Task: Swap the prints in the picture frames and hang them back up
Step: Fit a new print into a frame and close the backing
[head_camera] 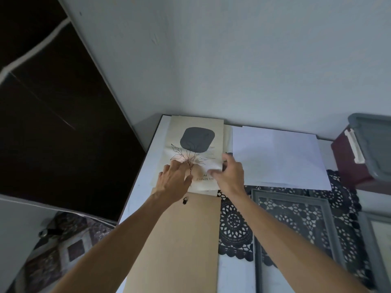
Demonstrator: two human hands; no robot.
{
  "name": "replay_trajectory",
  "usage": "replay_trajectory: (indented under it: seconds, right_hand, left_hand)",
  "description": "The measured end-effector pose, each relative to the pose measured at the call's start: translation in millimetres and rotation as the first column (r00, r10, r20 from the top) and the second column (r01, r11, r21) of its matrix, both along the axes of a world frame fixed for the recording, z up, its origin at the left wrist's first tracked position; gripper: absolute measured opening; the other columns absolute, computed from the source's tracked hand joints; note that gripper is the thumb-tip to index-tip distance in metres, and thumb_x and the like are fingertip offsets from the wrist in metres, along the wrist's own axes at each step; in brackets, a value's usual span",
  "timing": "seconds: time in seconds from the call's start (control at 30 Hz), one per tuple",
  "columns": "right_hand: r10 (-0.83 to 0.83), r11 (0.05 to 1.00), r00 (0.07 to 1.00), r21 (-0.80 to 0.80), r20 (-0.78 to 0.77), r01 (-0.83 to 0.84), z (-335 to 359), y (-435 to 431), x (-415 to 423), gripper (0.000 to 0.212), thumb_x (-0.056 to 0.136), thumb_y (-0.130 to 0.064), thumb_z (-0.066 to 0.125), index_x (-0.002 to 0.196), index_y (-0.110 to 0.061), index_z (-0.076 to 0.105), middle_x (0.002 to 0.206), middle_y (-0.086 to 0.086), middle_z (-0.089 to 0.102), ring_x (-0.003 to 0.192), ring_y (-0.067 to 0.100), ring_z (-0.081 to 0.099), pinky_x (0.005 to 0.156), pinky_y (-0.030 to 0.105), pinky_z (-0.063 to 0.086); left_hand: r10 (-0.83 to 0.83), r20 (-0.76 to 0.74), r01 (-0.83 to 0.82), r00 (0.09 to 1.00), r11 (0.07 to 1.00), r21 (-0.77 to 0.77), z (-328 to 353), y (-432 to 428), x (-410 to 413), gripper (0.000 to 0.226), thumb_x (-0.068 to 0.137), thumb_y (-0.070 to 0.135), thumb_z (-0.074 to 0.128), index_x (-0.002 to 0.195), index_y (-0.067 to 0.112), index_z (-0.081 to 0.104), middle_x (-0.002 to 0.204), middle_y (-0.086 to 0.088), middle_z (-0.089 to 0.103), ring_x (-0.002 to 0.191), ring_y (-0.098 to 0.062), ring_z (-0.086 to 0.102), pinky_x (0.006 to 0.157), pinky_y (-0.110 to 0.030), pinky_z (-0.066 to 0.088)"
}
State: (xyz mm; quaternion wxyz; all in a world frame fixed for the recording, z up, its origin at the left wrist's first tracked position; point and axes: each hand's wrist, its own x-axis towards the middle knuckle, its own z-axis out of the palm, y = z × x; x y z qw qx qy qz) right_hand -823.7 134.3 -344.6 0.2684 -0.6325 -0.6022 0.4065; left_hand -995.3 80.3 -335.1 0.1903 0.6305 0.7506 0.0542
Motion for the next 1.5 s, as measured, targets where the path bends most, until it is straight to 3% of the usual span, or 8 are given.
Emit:
replay_trajectory:
  seconds: [0.17, 0.37, 0.5, 0.67, 0.87, 1.07, 1.23, 1.5]
  right_hand:
    - [-0.273, 0.932, 0.828, -0.349, -0.489, 0.101, 28.0, 11.5, 4.7, 0.017, 0.077, -0.006, 0.075, 0.093, -0.011, 0.074, 0.096, 0.015, 0.075, 0.086, 0.027, 0.072, 0.078, 0.040, 0.056]
    - [0.056, 0.996, 0.948, 0.086, -0.313, -0.031, 73.7, 0.8, 24.8, 0.009, 0.083, -0.011, 0.054, 0.082, -0.007, 0.063, 0.068, 0.000, 0.054, 0.062, 0.014, 0.043, 0.060, 0.031, 0.036]
    - [0.227, 0.953, 0.972, 0.220, -0.060, -0.209, 105.4, -17.6, 44.0, 0.022, 0.093, -0.027, 0.053, 0.105, -0.034, 0.070, 0.094, -0.001, 0.061, 0.081, 0.007, 0.061, 0.077, 0.024, 0.051]
    - [0.348, 0.929, 0.933, 0.170, -0.095, -0.329, 126.4, -45.8, 81.2, 0.025, 0.093, -0.026, 0.052, 0.108, -0.032, 0.070, 0.102, -0.002, 0.057, 0.100, 0.003, 0.054, 0.083, 0.018, 0.044]
    - [-0.008, 0.958, 0.996, 0.286, -0.094, 0.035, 115.5, -68.7, 152.7, 0.031, 0.100, -0.042, 0.048, 0.117, -0.026, 0.069, 0.111, -0.002, 0.056, 0.097, 0.008, 0.060, 0.069, 0.003, 0.043]
    - [-0.242, 0.968, 0.964, 0.038, -0.113, 0.248, 83.0, -89.2, 237.7, 0.061, 0.098, -0.051, 0.050, 0.147, -0.016, 0.044, 0.150, 0.000, 0.046, 0.134, 0.019, 0.046, 0.107, 0.030, 0.037]
    - [-0.248, 0.969, 0.965, -0.038, -0.084, 0.245, 44.0, -121.9, 277.7, 0.053, 0.085, -0.034, 0.074, 0.130, -0.009, 0.062, 0.128, 0.005, 0.065, 0.108, 0.016, 0.061, 0.091, 0.027, 0.046]
    - [-0.088, 0.996, 0.966, -0.011, 0.244, 0.093, 17.5, -173.4, 303.5, 0.037, 0.095, -0.033, 0.063, 0.123, -0.011, 0.067, 0.117, 0.001, 0.071, 0.103, 0.019, 0.066, 0.089, 0.028, 0.052]
  left_hand:
    - [0.032, 0.123, -0.052, 0.992, 0.986, 0.158, 13.9, 5.4, 9.4, 0.036, 0.098, 0.037, 0.050, 0.126, 0.016, 0.055, 0.134, -0.008, 0.045, 0.119, -0.032, 0.043, 0.097, -0.044, 0.042]
    - [0.068, 0.585, -0.216, 0.808, 0.959, 0.186, 75.1, 18.5, 51.9, 0.055, 0.097, 0.063, 0.034, 0.116, 0.019, 0.060, 0.116, 0.001, 0.059, 0.109, -0.017, 0.054, 0.095, -0.037, 0.044]
    - [0.079, 0.822, -0.200, 0.564, 0.979, 0.043, 109.0, 25.1, 81.0, 0.071, 0.085, 0.081, 0.038, 0.106, 0.016, 0.058, 0.104, -0.001, 0.064, 0.100, -0.017, 0.063, 0.092, -0.042, 0.053]
    - [0.045, 0.901, -0.278, 0.432, 0.957, 0.086, 122.0, 19.9, 120.5, 0.026, 0.098, 0.029, 0.051, 0.116, 0.013, 0.061, 0.101, -0.006, 0.072, 0.095, -0.023, 0.071, 0.083, -0.044, 0.060]
    - [0.037, 0.943, -0.263, 0.331, 0.963, 0.055, 124.9, -14.3, 164.8, 0.021, 0.101, 0.016, 0.047, 0.111, 0.010, 0.064, 0.100, -0.007, 0.074, 0.092, -0.023, 0.071, 0.070, -0.035, 0.058]
    - [0.224, 0.964, -0.194, 0.139, 0.961, -0.196, 103.4, -63.7, 207.9, 0.016, 0.097, 0.017, 0.056, 0.109, 0.012, 0.065, 0.104, -0.011, 0.073, 0.097, -0.030, 0.069, 0.087, -0.047, 0.055]
    - [0.284, 0.921, -0.192, 0.267, 0.952, -0.238, 60.5, -108.3, 234.8, 0.024, 0.098, 0.030, 0.057, 0.113, 0.013, 0.064, 0.098, -0.008, 0.074, 0.087, -0.024, 0.072, 0.071, -0.039, 0.059]
    - [0.289, 0.440, -0.306, 0.850, 0.951, -0.033, 6.8, -151.7, 239.0, 0.033, 0.100, 0.043, 0.043, 0.095, 0.012, 0.053, 0.083, -0.004, 0.058, 0.080, -0.027, 0.056, 0.067, -0.033, 0.042]
